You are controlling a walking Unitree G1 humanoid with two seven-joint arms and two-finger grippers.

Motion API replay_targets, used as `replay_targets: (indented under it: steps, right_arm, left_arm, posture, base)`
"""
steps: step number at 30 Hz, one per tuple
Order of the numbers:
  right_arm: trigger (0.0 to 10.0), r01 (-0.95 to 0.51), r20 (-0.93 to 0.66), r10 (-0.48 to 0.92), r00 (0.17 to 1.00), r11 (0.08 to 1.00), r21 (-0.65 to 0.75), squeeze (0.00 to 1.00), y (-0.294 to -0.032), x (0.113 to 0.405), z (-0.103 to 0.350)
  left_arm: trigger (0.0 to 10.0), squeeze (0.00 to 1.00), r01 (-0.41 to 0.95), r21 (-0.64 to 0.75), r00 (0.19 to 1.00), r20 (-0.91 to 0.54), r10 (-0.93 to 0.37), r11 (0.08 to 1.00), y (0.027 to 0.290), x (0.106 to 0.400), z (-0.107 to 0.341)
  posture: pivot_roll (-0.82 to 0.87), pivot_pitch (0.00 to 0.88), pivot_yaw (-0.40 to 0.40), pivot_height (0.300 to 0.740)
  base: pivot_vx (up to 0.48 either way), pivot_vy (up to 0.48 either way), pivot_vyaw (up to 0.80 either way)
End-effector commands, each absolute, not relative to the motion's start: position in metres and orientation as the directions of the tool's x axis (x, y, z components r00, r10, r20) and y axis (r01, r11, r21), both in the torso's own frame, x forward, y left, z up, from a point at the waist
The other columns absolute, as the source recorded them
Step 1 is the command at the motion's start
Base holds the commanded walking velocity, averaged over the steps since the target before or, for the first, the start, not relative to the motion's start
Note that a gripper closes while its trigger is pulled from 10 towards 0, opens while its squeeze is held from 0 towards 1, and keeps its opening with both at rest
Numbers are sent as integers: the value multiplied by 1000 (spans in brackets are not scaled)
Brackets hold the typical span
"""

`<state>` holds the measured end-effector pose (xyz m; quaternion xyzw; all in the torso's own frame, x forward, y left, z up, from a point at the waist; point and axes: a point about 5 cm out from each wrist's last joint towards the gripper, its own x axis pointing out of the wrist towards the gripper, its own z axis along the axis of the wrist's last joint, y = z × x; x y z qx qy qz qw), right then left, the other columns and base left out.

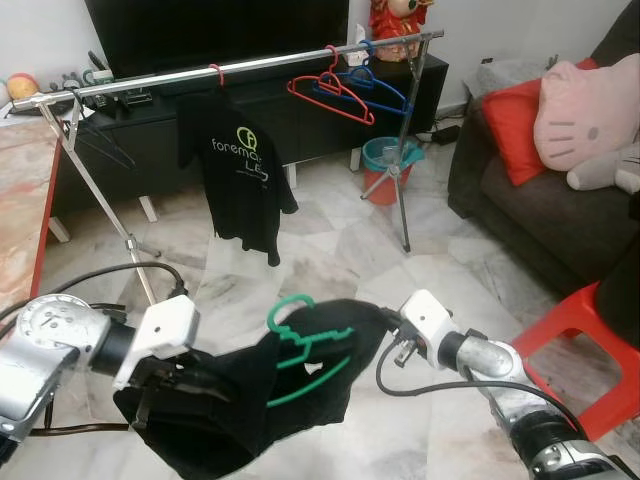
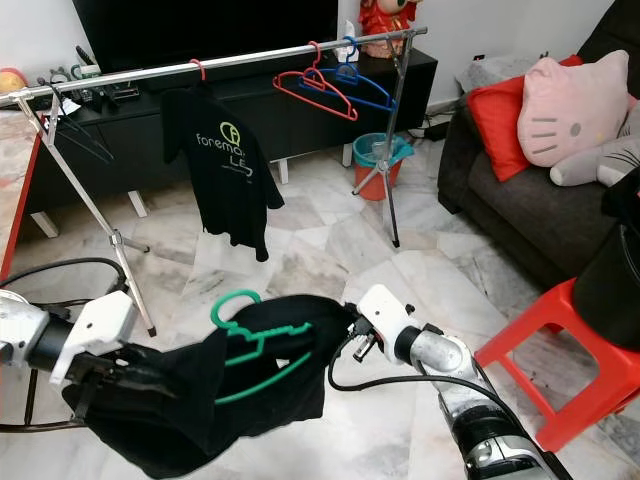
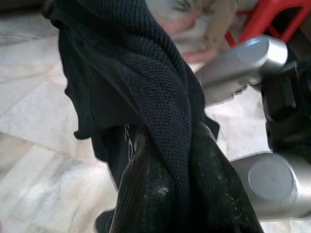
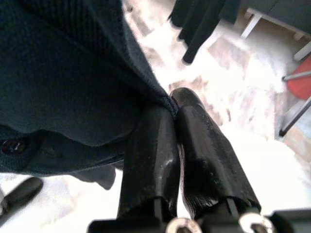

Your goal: Hang hanger

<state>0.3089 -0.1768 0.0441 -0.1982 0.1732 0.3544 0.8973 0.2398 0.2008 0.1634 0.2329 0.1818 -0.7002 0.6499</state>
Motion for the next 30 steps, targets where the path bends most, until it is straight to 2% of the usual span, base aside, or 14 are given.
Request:
replay_targets:
  steps: [1, 2, 3, 5, 6, 7, 9, 14, 18, 21, 22, 23, 25, 30]
  right_arm:
    - [0, -670, -552, 478, 684, 712, -213, 0, -203, 298, 30]
    - [0, -670, -552, 478, 684, 712, -213, 0, -203, 298, 30]
    - [0, -687, -578, 480, 660, 696, -206, 0, -205, 295, 27]
    - [0, -687, -578, 480, 660, 696, -206, 0, -205, 295, 27]
    - [0, -704, -600, 483, 638, 681, -201, 0, -206, 292, 24]
    - [0, -704, -600, 483, 638, 681, -201, 0, -206, 292, 24]
    - [0, -726, -640, 472, 606, 657, -203, 0, -209, 287, 19]
    - [0, -749, -672, 468, 574, 632, -200, 0, -211, 284, 15]
    - [0, -760, -712, 451, 538, 624, -178, 0, -214, 278, 9]
    - [0, -754, -724, 434, 536, 631, -180, 0, -216, 277, 7]
    - [0, -754, -724, 434, 536, 631, -180, 0, -216, 277, 7]
    - [0, -746, -732, 420, 536, 641, -179, 0, -217, 276, 6]
    - [0, -740, -738, 408, 538, 648, -181, 0, -217, 276, 5]
    - [0, -685, -695, 432, 574, 718, -120, 0, -214, 278, 6]
  left_arm:
    - [10000, 0, 972, 91, -113, -628, -770, -217, 199, 235, 172]
    - [10000, 0, 972, 91, -113, -628, -770, -217, 199, 235, 172]
    - [10000, 0, 968, 93, -102, -702, -705, -232, 204, 236, 166]
    - [10000, 0, 968, 93, -102, -702, -705, -232, 204, 236, 166]
    - [10000, 0, 962, 102, -81, -776, -626, -251, 210, 238, 160]
    - [10000, 0, 962, 102, -81, -776, -626, -251, 210, 238, 160]
    - [10000, 0, 955, 120, -41, -849, -526, -269, 218, 243, 152]
    - [10000, 0, 949, 157, -3, -863, -505, -274, 218, 247, 152]
    - [10000, 0, 913, 301, 164, -888, -429, -274, 225, 266, 151]
    - [10000, 0, 877, 404, 260, -854, -452, -261, 220, 277, 151]
    - [10000, 0, 877, 404, 260, -854, -452, -261, 220, 277, 151]
    - [10000, 0, 842, 482, 330, -815, -476, -241, 214, 285, 151]
    - [10000, 0, 812, 534, 374, -785, -495, -233, 209, 291, 149]
    - [10000, 0, 781, 574, 328, -710, -623, -244, 184, 286, 148]
  posture:
    - [64, 0, -27, 740]
    - [64, 0, -27, 740]
    - [64, 0, -29, 740]
    - [64, 0, -29, 740]
    - [66, 0, -30, 740]
    - [66, 0, -30, 740]
    - [64, 0, -32, 740]
    - [63, 0, -33, 740]
    - [68, 0, -34, 740]
    - [68, 0, -34, 740]
    - [68, 0, -34, 740]
    - [69, 0, -34, 740]
    - [67, 0, -35, 740]
    - [66, 0, -37, 740]
  base:
    - [0, 0, 0]
    - [0, 0, 0]
    - [0, 0, 0]
    - [0, 0, 0]
    - [0, 0, 0]
    - [0, 0, 0]
    - [0, 0, 0]
    - [0, 0, 0]
    - [0, 0, 0]
    - [0, 0, 0]
    - [0, 0, 0]
    - [0, 0, 0]
    - [0, 0, 0]
    - [0, 0, 0]
